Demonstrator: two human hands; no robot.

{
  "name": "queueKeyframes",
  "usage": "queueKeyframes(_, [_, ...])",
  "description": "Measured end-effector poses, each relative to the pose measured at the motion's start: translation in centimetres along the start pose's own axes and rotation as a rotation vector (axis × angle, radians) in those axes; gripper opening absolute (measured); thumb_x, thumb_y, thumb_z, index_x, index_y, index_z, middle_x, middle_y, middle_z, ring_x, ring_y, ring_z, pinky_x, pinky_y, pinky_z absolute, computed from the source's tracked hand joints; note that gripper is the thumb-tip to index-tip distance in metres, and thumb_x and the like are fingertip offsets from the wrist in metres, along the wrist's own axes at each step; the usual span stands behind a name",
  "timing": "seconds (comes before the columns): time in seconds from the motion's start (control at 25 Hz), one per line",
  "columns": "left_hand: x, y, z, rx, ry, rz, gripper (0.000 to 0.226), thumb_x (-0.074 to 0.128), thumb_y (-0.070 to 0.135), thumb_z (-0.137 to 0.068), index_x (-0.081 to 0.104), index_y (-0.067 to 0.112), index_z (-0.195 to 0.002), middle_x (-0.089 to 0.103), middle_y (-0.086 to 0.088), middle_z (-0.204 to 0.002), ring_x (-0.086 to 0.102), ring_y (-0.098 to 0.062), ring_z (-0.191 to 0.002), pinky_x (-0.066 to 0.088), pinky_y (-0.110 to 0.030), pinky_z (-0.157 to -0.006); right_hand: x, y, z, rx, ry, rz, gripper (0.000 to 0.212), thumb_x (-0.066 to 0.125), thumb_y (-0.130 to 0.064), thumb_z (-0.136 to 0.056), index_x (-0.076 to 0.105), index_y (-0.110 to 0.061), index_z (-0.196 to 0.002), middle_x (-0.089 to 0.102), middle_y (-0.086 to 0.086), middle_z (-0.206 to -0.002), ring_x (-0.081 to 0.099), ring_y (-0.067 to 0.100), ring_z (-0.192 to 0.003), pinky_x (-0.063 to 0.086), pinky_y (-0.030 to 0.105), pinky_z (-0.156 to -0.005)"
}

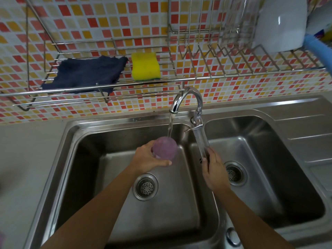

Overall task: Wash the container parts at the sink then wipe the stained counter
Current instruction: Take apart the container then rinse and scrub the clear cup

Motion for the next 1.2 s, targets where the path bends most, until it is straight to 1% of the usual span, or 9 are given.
queueKeyframes(0.2, [-0.6, -0.2, 0.0, 0.006, -0.002, 0.003, 0.076, 0.092, 0.031, -0.049, 0.058, 0.029, -0.117, 0.063, 0.014, -0.101, 0.057, 0.0, -0.09, 0.043, -0.008, -0.07, -0.9, -5.4, -6.9, -0.18, -0.02, 0.066, 0.052, 0.047, -0.006, -0.091, 0.033, -0.01, -0.141, 0.035, 0.012, -0.147, 0.036, 0.025, -0.134, 0.029, 0.033, -0.11])
queueKeyframes(0.28, [-0.9, -0.3, 0.0, 0.003, 0.006, 0.004, 0.077, 0.092, 0.03, -0.049, 0.058, 0.028, -0.118, 0.062, 0.015, -0.1, 0.057, 0.001, -0.088, 0.041, -0.005, -0.067, -0.1, -6.8, -9.0, -0.255, -0.142, 0.226, 0.051, 0.049, -0.006, -0.089, 0.037, -0.014, -0.138, 0.038, 0.011, -0.144, 0.041, 0.026, -0.129, 0.041, 0.04, -0.104])
queueKeyframes(0.44, [-1.5, -0.3, 0.3, 0.001, 0.01, -0.003, 0.078, 0.092, 0.031, -0.049, 0.057, 0.029, -0.119, 0.06, 0.016, -0.101, 0.055, 0.002, -0.088, 0.042, -0.009, -0.07, 2.4, -7.5, -10.6, -0.305, -0.344, 0.478, 0.035, 0.052, -0.01, -0.088, 0.05, -0.012, -0.123, 0.048, 0.011, -0.133, 0.048, 0.028, -0.119, 0.045, 0.043, -0.096])
queueKeyframes(0.56, [-1.7, -0.4, 0.4, -0.001, 0.008, -0.013, 0.078, 0.092, 0.032, -0.049, 0.057, 0.028, -0.119, 0.061, 0.014, -0.103, 0.056, -0.002, -0.092, 0.042, -0.008, -0.07, 0.8, -8.4, -11.4, -0.22, -0.196, 0.424, 0.021, 0.044, -0.016, -0.096, 0.052, -0.006, -0.113, 0.057, 0.018, -0.115, 0.059, 0.034, -0.101, 0.05, 0.044, -0.085])
queueKeyframes(0.68, [-1.9, -0.4, 0.5, -0.014, -0.004, -0.012, 0.076, 0.092, 0.029, -0.05, 0.057, 0.028, -0.118, 0.06, 0.015, -0.099, 0.055, 0.002, -0.086, 0.04, -0.004, -0.065, -2.4, -7.5, -11.7, -0.117, 0.005, 0.272, 0.031, 0.033, -0.023, -0.1, 0.055, -0.003, -0.109, 0.061, 0.023, -0.103, 0.061, 0.04, -0.091, 0.05, 0.047, -0.081])
queueKeyframes(0.8, [-1.6, -0.3, 0.7, -0.016, -0.015, -0.021, 0.075, 0.091, 0.031, -0.05, 0.057, 0.029, -0.116, 0.06, 0.015, -0.097, 0.056, -0.001, -0.086, 0.04, -0.007, -0.066, -4.4, -6.0, -11.6, -0.044, 0.083, 0.089, 0.031, 0.036, -0.021, -0.099, 0.06, -0.003, -0.104, 0.064, 0.023, -0.098, 0.06, 0.039, -0.09, 0.048, 0.043, -0.08])
queueKeyframes(0.96, [-0.4, 0.2, 1.1, -0.006, -0.084, -0.045, 0.073, 0.091, 0.03, -0.051, 0.058, 0.029, -0.116, 0.06, 0.013, -0.1, 0.057, -0.006, -0.092, 0.041, -0.012, -0.069, -4.3, -3.2, -7.4, 0.08, 0.21, 0.055, 0.033, 0.042, -0.021, -0.096, 0.048, -0.002, -0.123, 0.053, 0.022, -0.123, 0.05, 0.034, -0.116, 0.042, 0.04, -0.095])
queueKeyframes(1.08, [-1.5, 0.1, 0.8, 0.011, 0.015, -0.103, 0.076, 0.091, 0.031, -0.049, 0.058, 0.027, -0.117, 0.055, 0.005, -0.106, 0.055, -0.012, -0.096, 0.042, -0.018, -0.076, -0.3, -2.6, -3.4, 0.026, 0.081, 0.212, 0.048, 0.035, -0.023, -0.096, 0.031, -0.003, -0.14, 0.033, 0.018, -0.147, 0.026, 0.03, -0.139, 0.026, 0.041, -0.112])
queueKeyframes(1.2, [-1.5, -0.2, 0.3, 0.049, 0.028, -0.313, 0.083, 0.087, 0.036, -0.047, 0.054, 0.026, -0.123, 0.045, -0.002, -0.106, 0.051, -0.017, -0.092, 0.038, -0.019, -0.085, 2.4, -0.9, -0.8, -0.001, -0.103, 0.361, 0.054, 0.027, -0.023, -0.098, 0.013, -0.004, -0.146, 0.011, 0.015, -0.156, 0.005, 0.026, -0.145, 0.004, 0.036, -0.115])
Point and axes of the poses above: each hand's wrist, its own z-axis away from the middle knuckle, its own x-axis out of the palm, y = z × x, the point moved 8 cm from there along -z, towards the middle knuckle
